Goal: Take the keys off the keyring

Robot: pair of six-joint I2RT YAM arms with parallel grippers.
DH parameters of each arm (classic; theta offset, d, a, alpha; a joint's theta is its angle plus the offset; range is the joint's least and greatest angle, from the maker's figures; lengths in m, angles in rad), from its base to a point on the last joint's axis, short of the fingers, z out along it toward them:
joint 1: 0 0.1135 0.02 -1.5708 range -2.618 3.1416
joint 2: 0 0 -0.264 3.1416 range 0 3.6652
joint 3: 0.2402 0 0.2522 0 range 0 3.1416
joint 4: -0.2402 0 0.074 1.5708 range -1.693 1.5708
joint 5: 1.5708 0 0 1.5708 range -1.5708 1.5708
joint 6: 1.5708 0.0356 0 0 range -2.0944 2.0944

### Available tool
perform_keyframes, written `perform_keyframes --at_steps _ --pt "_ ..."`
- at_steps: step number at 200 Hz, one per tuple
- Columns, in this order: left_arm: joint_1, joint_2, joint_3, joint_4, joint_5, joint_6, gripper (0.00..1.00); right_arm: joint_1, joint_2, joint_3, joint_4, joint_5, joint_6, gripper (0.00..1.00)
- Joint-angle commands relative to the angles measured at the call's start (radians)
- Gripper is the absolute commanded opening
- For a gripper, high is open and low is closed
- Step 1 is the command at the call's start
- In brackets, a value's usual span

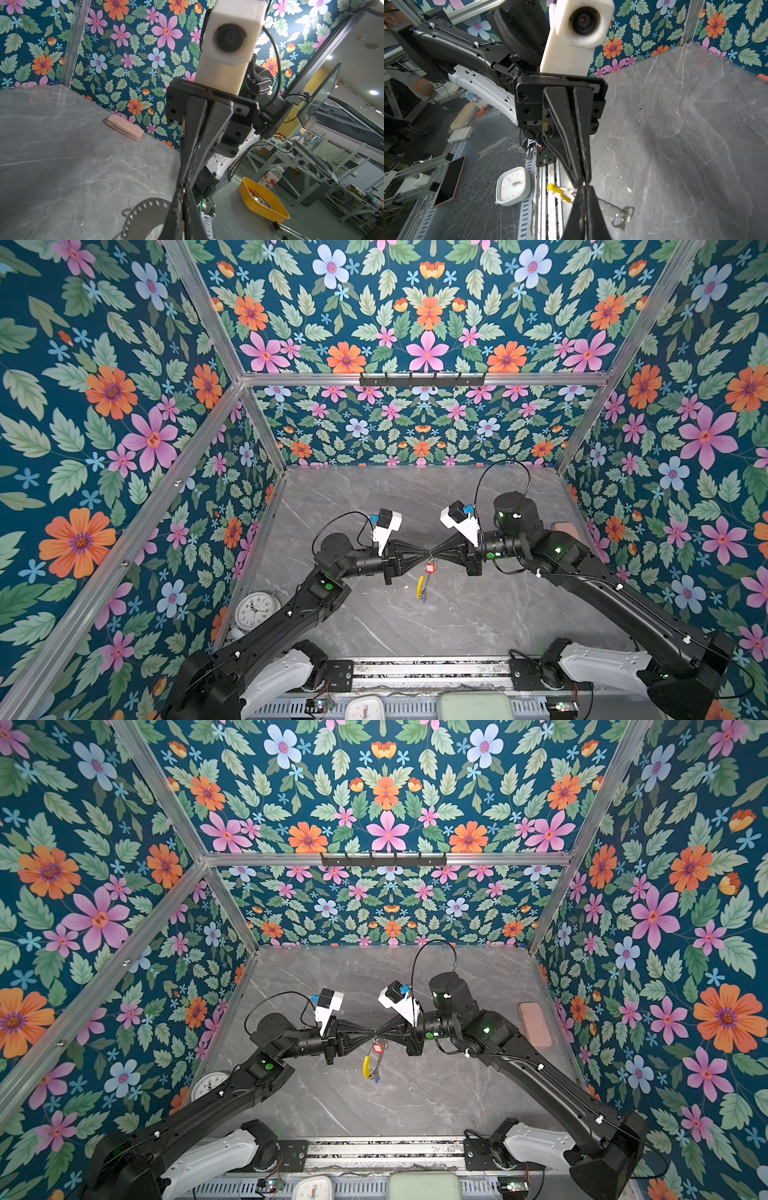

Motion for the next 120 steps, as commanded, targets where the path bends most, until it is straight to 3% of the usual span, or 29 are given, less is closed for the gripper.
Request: perform_keyframes --at_steps 1,25,52,86,120 --pt "-0.004 -0.012 -0.009 0.069 -0.033 -0.026 0.04 0.001 -0.011 -0.012 0.087 -0.004 0.028 0.00" --pt "-0.013 -0.029 -0.028 0.102 -0.077 -0.039 0.02 -0.002 -0.038 -0.049 0.166 0.010 0.070 0.14" --pt "-0.022 -0.042 -0.060 0.171 -0.149 -0.061 0.01 -0.034 -0.088 -0.140 0.357 -0.004 0.184 0.38" --pt "-0.034 -0.067 -0.097 0.279 -0.270 -0.053 0.00 -0.099 -0.114 -0.303 0.824 -0.102 0.468 0.46" --pt "-0.050 -0.051 -0.108 0.381 -0.343 -0.040 0.00 -0.100 -0.023 -0.329 1.088 -0.165 0.664 0.47"
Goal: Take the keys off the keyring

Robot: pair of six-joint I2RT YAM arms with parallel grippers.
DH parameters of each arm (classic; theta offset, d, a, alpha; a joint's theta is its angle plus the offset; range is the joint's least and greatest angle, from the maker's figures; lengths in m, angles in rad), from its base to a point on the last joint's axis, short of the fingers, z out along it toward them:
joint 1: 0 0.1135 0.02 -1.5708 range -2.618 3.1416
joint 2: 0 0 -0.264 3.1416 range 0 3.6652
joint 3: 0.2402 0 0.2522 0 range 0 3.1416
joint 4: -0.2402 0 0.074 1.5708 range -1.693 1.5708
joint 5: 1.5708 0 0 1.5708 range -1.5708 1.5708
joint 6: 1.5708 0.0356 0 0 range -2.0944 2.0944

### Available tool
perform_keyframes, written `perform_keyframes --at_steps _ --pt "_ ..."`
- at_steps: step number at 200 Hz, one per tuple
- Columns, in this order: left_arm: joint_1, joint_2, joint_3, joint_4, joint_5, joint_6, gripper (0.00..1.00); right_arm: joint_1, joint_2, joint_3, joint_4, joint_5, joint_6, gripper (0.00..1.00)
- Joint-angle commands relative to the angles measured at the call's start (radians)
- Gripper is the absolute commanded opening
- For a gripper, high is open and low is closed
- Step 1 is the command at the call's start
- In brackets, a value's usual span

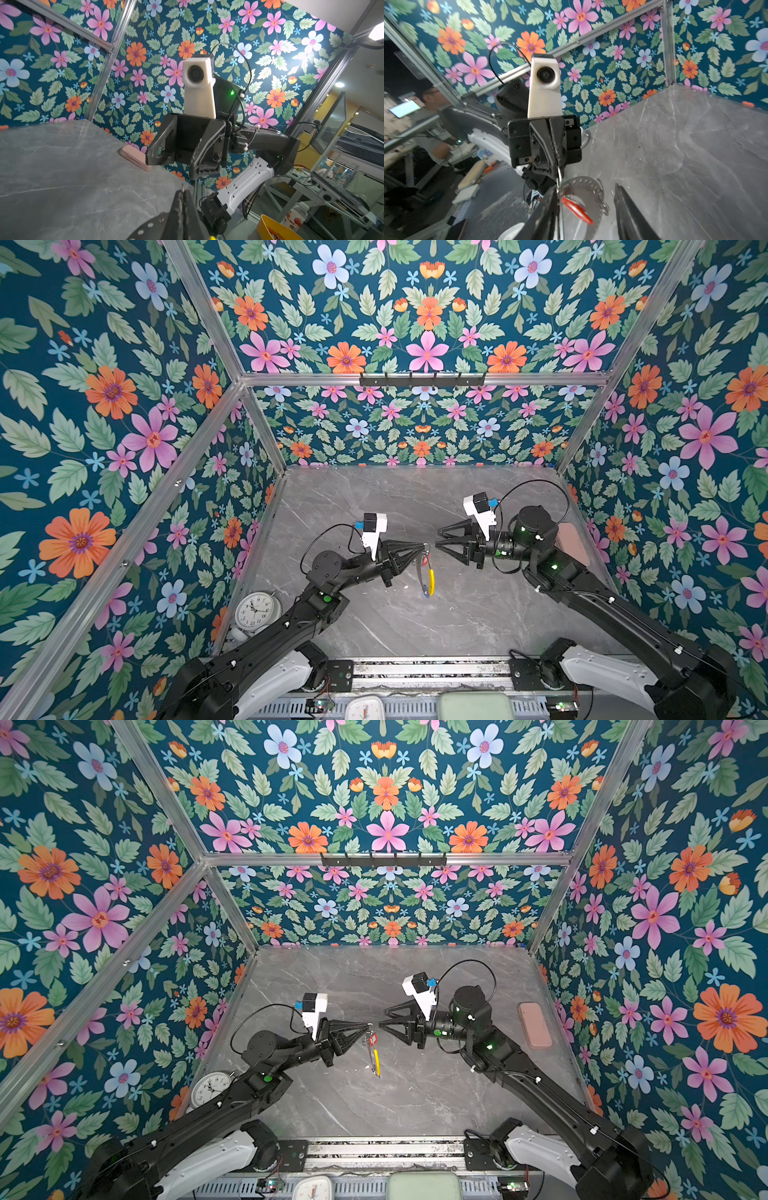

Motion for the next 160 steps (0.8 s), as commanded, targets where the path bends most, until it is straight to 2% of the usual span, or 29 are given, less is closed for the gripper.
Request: perform_keyframes --at_steps 1,29,54,105,160 --pt "-0.008 0.013 -0.001 0.154 -0.086 0.007 0.00 -0.002 0.052 -0.007 0.350 -0.069 0.222 0.47" --pt "-0.020 0.038 -0.001 0.214 -0.115 0.008 0.00 -0.002 0.100 -0.008 0.440 -0.093 0.291 0.46" --pt "-0.029 0.049 0.000 0.241 -0.139 0.020 0.00 0.004 0.127 -0.002 0.488 -0.116 0.325 0.41" --pt "-0.033 0.052 0.018 0.234 -0.153 0.049 0.00 0.022 0.143 0.004 0.475 -0.125 0.316 0.27" --pt "-0.034 0.046 0.022 0.206 -0.155 0.069 0.00 0.024 0.134 0.011 0.436 -0.117 0.296 0.20"
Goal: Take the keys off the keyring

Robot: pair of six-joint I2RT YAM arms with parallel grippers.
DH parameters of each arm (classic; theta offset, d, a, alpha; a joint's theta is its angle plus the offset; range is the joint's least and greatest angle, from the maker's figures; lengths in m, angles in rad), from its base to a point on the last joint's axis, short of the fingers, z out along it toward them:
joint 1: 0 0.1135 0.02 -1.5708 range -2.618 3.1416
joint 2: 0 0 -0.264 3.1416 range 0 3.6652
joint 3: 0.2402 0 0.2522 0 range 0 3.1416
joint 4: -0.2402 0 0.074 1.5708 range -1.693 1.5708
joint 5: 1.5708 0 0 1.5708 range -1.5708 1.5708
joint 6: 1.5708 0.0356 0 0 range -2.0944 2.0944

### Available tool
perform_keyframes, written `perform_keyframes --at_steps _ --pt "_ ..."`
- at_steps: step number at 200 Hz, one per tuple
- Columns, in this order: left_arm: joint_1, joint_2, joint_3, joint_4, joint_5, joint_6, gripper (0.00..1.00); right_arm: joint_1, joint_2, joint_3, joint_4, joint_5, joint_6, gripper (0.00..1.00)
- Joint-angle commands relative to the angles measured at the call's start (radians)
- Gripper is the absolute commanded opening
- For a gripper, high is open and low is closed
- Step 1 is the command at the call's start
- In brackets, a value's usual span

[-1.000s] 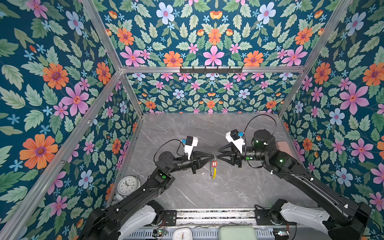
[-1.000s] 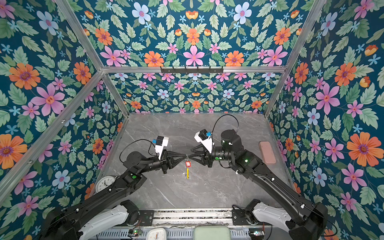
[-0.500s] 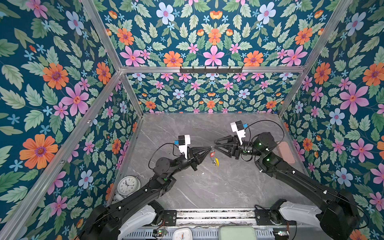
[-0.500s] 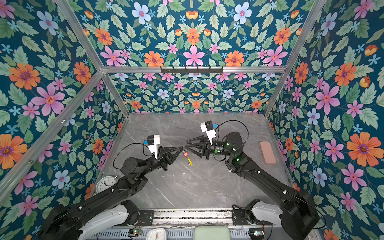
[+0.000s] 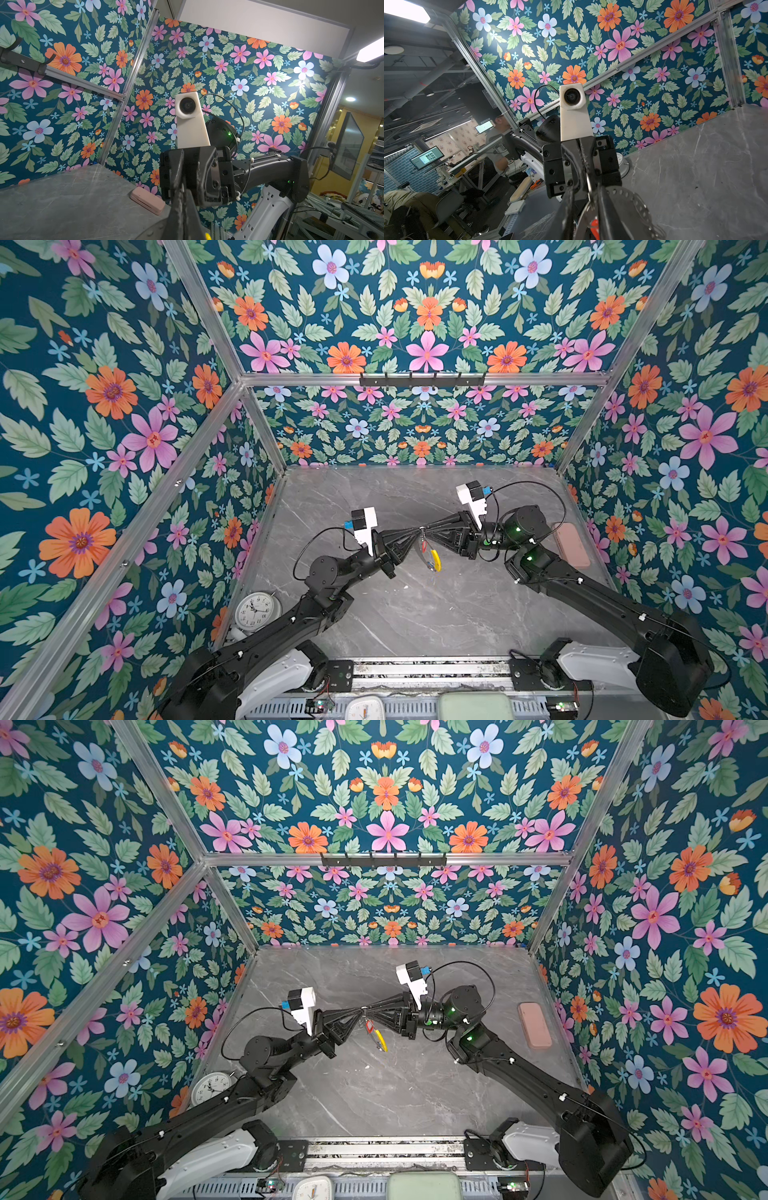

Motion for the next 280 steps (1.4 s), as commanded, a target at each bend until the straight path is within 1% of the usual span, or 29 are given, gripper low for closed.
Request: perform_keyframes --at_steps 1,44,74,87,100,111,123,134,147,175,195,231,280 --pt "-0.001 -0.005 0.008 0.020 -0.004 0.027 0.00 0.000 -0.003 0.009 0.015 -0.003 -0.006 0.19" --pt "-0.002 -0.007 0.007 0.011 -0.006 0.033 0.00 0.005 0.001 0.025 -0.017 -0.009 -0.016 0.13" --pt "-0.003 -0.007 0.012 0.003 -0.004 0.035 0.01 0.011 -0.007 0.038 -0.081 -0.013 -0.048 0.05" --pt "-0.003 -0.015 0.013 -0.011 0.004 0.034 0.08 0.011 -0.023 0.052 -0.157 -0.011 -0.088 0.02" --pt "-0.003 -0.034 0.014 -0.044 0.009 0.034 0.19 0.011 -0.044 0.072 -0.266 -0.011 -0.150 0.00" --pt "-0.003 -0.060 0.014 -0.090 0.011 0.040 0.26 0.012 -0.064 0.098 -0.376 -0.012 -0.220 0.00" --pt "-0.003 -0.091 0.014 -0.148 0.013 0.051 0.32 0.012 -0.077 0.133 -0.515 -0.020 -0.300 0.00" --pt "-0.003 -0.119 0.018 -0.210 0.018 0.059 0.34 0.012 -0.082 0.165 -0.625 -0.023 -0.366 0.00" --pt "-0.003 -0.147 0.030 -0.292 0.025 0.072 0.35 0.012 -0.086 0.199 -0.739 -0.022 -0.435 0.00" --pt "-0.004 -0.158 0.075 -0.431 0.104 0.080 0.35 0.011 -0.085 0.276 -0.944 -0.012 -0.576 0.00" --pt "-0.003 -0.152 0.104 -0.516 0.150 0.080 0.36 0.012 -0.080 0.321 -1.043 -0.005 -0.637 0.00" --pt "-0.002 -0.151 0.144 -0.628 0.198 0.092 0.37 0.011 -0.056 0.393 -1.174 0.012 -0.716 0.00" --pt "-0.002 -0.110 0.186 -0.673 0.236 0.093 0.37 0.017 -0.022 0.455 -1.270 0.014 -0.771 0.00"
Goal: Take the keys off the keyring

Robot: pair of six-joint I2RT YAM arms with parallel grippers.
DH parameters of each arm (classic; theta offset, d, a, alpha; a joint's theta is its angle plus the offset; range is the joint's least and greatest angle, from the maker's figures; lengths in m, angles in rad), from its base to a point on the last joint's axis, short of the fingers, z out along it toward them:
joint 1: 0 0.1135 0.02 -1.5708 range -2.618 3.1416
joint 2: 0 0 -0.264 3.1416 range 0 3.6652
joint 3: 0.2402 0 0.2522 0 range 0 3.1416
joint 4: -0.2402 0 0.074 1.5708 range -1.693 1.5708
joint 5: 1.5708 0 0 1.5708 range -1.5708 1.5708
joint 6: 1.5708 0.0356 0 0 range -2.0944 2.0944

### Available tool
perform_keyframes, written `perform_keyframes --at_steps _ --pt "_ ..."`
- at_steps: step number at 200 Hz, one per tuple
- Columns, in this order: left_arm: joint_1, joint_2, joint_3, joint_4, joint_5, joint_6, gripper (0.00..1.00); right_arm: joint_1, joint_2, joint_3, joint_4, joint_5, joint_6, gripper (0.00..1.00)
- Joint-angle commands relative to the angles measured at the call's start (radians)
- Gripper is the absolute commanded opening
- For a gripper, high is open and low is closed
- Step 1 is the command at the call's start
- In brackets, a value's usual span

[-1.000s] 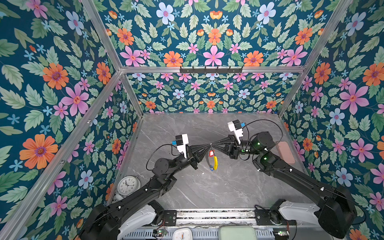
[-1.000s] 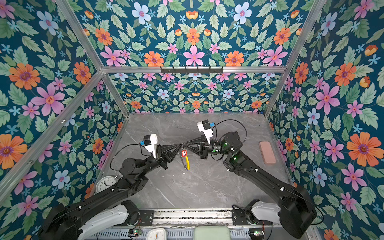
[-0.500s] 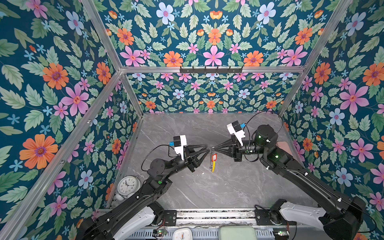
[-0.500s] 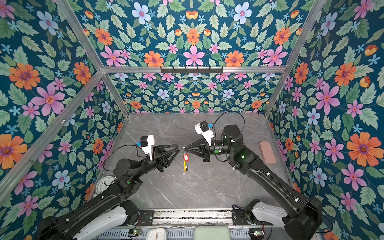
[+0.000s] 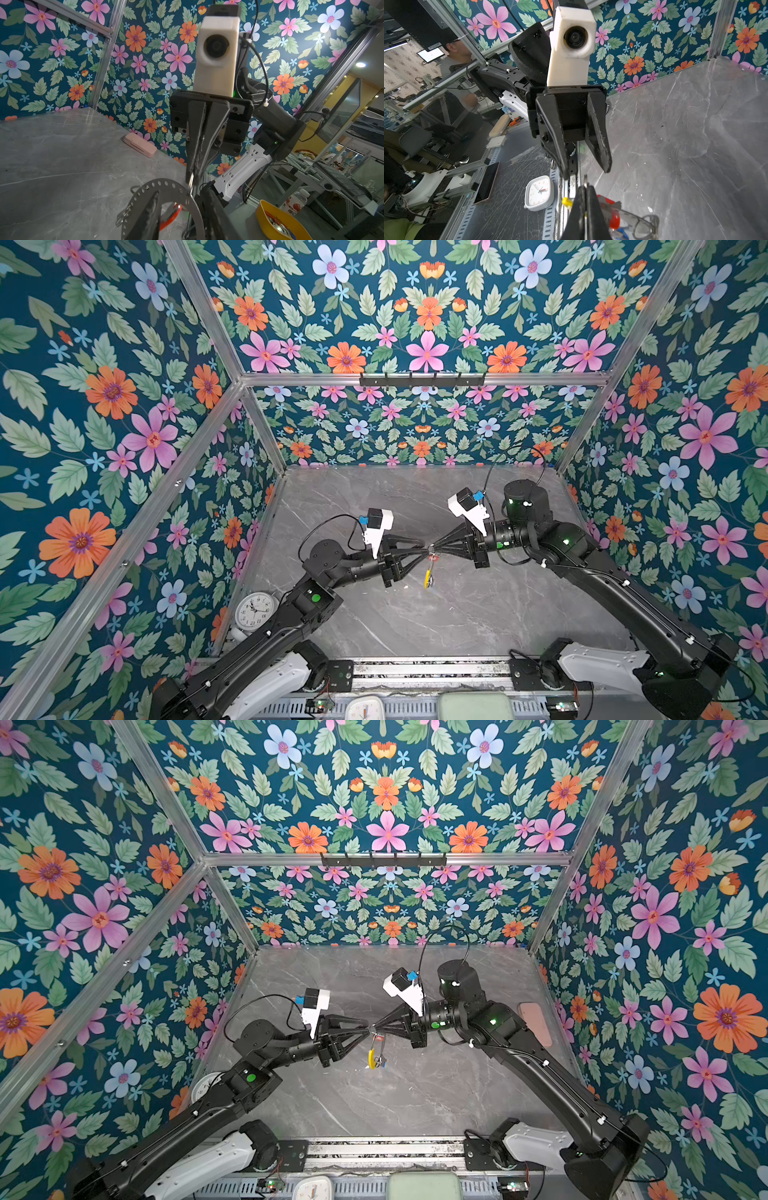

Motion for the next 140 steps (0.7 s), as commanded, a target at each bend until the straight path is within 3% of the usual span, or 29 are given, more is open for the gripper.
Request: perform_keyframes --at_steps 1,80,140 --pt "0.000 0.019 0.016 -0.025 0.039 0.018 0.37 0.005 0.008 0.026 -0.068 0.002 -0.059 0.00" --pt "0.001 0.051 0.043 -0.025 0.073 0.014 0.27 0.010 0.027 0.079 -0.179 0.025 -0.138 0.00" --pt "0.001 0.071 0.031 0.040 0.110 -0.028 0.13 0.010 0.036 0.083 -0.175 0.028 -0.142 0.00"
